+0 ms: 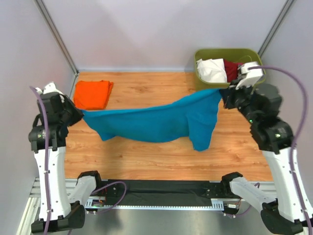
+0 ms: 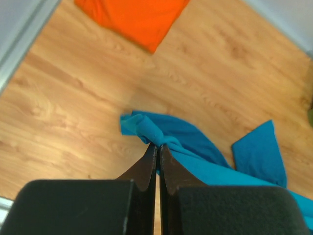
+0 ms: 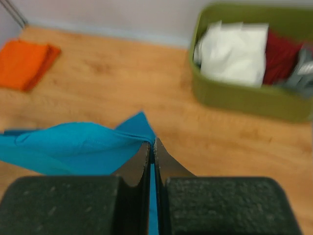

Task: Fold and stack the t-shirts
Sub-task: Flatten the tshirt out

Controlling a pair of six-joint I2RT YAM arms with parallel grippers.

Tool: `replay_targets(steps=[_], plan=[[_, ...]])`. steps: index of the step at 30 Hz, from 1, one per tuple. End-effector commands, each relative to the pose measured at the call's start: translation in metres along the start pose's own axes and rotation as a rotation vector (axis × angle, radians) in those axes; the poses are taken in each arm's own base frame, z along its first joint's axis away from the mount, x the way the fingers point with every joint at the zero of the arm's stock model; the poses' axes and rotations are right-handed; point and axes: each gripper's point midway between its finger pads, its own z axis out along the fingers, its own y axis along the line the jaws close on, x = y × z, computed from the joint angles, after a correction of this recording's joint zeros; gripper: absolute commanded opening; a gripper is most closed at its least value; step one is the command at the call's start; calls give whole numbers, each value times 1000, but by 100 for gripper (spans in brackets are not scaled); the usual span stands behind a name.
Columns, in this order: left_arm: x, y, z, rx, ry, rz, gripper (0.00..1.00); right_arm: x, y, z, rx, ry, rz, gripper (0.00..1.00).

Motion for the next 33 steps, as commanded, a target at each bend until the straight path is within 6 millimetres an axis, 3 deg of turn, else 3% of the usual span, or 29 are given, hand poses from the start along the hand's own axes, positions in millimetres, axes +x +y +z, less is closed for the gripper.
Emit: replay_targets(steps=[1, 4, 7, 9, 12, 14, 15, 18, 20, 21, 24, 28, 33], plan=[[37, 13, 29, -18, 60, -64, 0, 81, 4, 19, 9, 170, 170, 0], [53, 3, 54, 34, 130, -100, 0, 108, 3, 32, 17, 228, 179, 0], [51, -6, 83, 51, 178, -113, 0, 120, 4, 50, 5, 278, 161, 0], [57, -2, 106, 8, 239, -123, 0, 126, 8, 61, -23, 297, 149, 0], [71, 5, 132, -40, 307, -142, 0, 160, 10, 81, -31, 392, 162, 0], [92, 9, 145, -49, 369, -162, 0, 178, 9, 85, -19, 441, 175, 0], [96, 10, 150, -46, 373, -170, 0, 195, 8, 85, -3, 492, 188, 0], [128, 19, 159, -64, 426, -219, 0, 220, 16, 79, -18, 552, 170, 0], [136, 23, 160, -80, 440, -227, 0, 230, 17, 74, 6, 568, 136, 0], [141, 26, 161, -91, 450, -228, 0, 240, 26, 69, -15, 588, 113, 0], [154, 36, 159, -131, 478, -229, 0, 248, 22, 61, 53, 591, 21, 0], [166, 43, 160, -154, 502, -225, 0, 267, 51, 47, -53, 636, -93, 0], [170, 45, 163, -157, 523, -205, 0, 313, 96, 24, -252, 761, -156, 0]])
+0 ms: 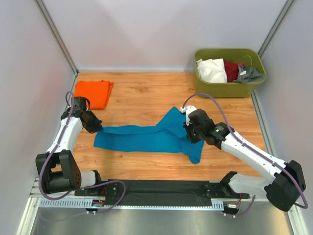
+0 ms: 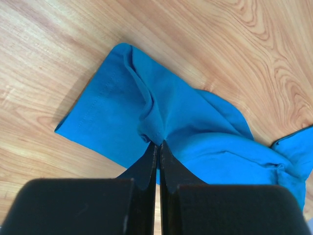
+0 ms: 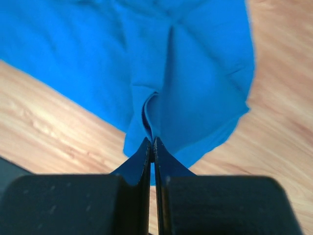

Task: Fold and stack the t-shirts
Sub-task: Flatten the tshirt out

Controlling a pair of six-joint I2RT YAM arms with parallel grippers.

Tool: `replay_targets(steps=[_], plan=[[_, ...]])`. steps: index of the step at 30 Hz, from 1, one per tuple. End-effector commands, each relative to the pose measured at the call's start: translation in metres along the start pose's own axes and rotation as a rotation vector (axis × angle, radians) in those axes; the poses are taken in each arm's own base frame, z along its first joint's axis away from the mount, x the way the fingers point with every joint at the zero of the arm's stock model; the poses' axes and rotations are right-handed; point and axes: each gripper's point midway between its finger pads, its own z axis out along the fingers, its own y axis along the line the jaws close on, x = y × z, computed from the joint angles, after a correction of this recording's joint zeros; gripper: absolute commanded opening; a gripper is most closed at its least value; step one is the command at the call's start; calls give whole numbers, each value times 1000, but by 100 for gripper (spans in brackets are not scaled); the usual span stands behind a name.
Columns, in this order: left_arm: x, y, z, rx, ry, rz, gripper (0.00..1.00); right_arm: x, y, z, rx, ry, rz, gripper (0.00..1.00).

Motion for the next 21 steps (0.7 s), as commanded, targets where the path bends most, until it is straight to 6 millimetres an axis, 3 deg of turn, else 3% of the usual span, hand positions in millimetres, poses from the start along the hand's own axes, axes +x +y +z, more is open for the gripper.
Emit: replay_targets(steps=[1, 5, 9, 12, 17, 21], plan=[[-8, -2, 4, 5, -19, 14, 0, 21, 25, 8, -83, 49, -70, 0], [-7, 2, 3, -11, -14, 39, 0, 36, 37, 12, -115, 86, -44, 0], [-4, 5, 1, -16, -11, 61, 0, 45, 46, 15, -149, 118, -21, 18], [-4, 5, -1, -12, -10, 83, 0, 45, 35, 21, -79, 125, -19, 28], [-7, 4, -3, -10, -19, 104, 0, 47, 21, 32, 8, 133, -35, 29], [-4, 2, -1, 7, -13, 97, 0, 50, 23, 36, -1, 164, -49, 32]])
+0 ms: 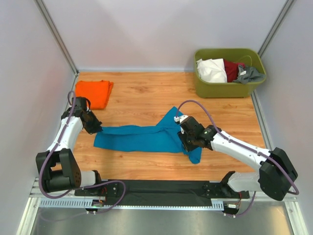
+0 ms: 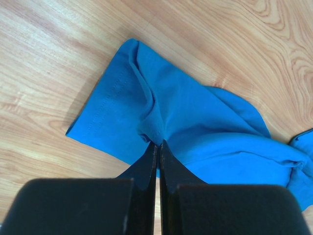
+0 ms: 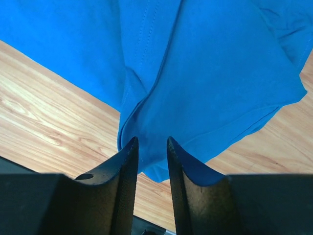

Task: Fold and stack the t-shirts
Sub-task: Flatten the tshirt out

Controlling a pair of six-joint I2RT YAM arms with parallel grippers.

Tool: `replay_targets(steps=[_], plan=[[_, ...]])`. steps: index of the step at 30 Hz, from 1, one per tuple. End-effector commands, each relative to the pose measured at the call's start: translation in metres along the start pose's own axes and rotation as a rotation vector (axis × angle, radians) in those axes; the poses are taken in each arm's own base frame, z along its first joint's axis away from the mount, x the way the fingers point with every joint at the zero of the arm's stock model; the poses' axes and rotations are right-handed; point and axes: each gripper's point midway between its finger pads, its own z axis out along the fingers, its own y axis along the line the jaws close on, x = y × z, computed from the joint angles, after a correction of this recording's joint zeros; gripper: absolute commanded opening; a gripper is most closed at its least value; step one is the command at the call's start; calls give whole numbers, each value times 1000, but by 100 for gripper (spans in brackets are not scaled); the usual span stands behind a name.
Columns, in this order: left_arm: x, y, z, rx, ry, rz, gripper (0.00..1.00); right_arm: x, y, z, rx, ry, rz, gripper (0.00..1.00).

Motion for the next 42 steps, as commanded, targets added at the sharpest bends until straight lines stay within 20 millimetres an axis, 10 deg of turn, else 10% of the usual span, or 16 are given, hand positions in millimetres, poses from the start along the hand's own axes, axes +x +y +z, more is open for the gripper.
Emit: replay_targets(steps=[1, 8, 18, 42], plan=[[-7, -5, -6, 31, -39, 19, 0, -14, 2, 3, 4, -32, 2, 34], [-2, -2, -6, 33, -38, 24, 0, -22, 14, -16, -67, -86, 60, 67], [-4, -8, -6, 60, -41, 30, 0, -2, 33, -17, -40, -64, 5, 74], [-8, -13, -16, 94, -73, 50, 0, 8, 1, -8, 275, -58, 9, 26]])
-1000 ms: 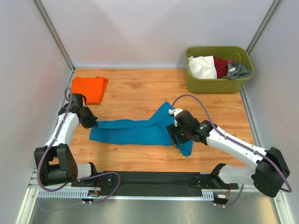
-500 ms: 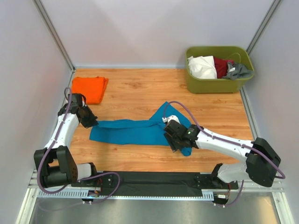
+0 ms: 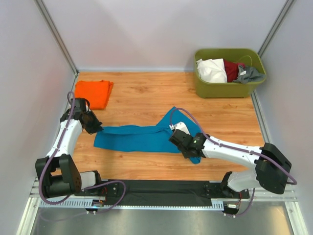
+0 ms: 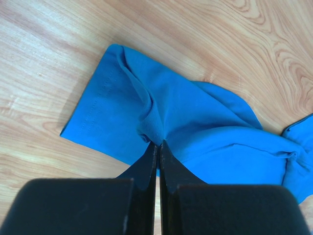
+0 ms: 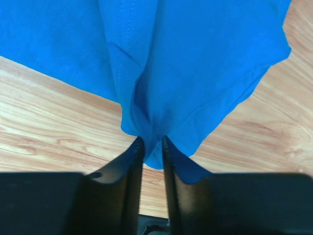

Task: Fold and stack the t-shirts
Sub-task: Flatten the tshirt out

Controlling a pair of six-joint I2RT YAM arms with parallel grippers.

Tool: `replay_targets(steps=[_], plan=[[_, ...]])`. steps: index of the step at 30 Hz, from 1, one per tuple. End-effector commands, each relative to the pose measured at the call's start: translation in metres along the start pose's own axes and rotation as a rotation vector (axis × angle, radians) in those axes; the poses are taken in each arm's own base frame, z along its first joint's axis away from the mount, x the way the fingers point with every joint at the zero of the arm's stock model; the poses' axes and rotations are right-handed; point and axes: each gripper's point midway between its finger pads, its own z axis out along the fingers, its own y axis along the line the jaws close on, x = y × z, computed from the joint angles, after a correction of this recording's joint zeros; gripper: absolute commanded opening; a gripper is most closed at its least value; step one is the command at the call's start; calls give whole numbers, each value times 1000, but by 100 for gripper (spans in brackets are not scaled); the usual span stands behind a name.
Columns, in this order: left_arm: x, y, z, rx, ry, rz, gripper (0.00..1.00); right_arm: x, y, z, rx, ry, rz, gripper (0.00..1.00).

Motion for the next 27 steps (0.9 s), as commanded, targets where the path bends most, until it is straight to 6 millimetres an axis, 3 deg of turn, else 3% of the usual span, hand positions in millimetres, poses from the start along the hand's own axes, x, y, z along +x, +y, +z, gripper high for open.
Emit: replay_targets(steps=[1, 7, 9, 13, 16, 22, 27], plan=[[-8, -6, -5, 33, -40, 19, 0, -20, -9, -12, 36, -92, 63, 21], [-9, -7, -4, 35, -35, 20, 0, -19, -5, -5, 35, -80, 56, 1], [-9, -6, -3, 33, -33, 21, 0, -18, 1, -3, 15, -65, 50, 4], [-9, -7, -3, 34, -33, 22, 0, -15, 9, -1, -35, -64, 54, 30], [-8, -7, -3, 34, -29, 22, 0, -14, 9, 0, -36, -61, 56, 36], [-9, -7, -2, 36, -28, 23, 0, -12, 11, 6, -28, -36, 21, 36], [-9, -6, -2, 29, -28, 24, 0, -11, 3, 11, 31, -23, 13, 26]])
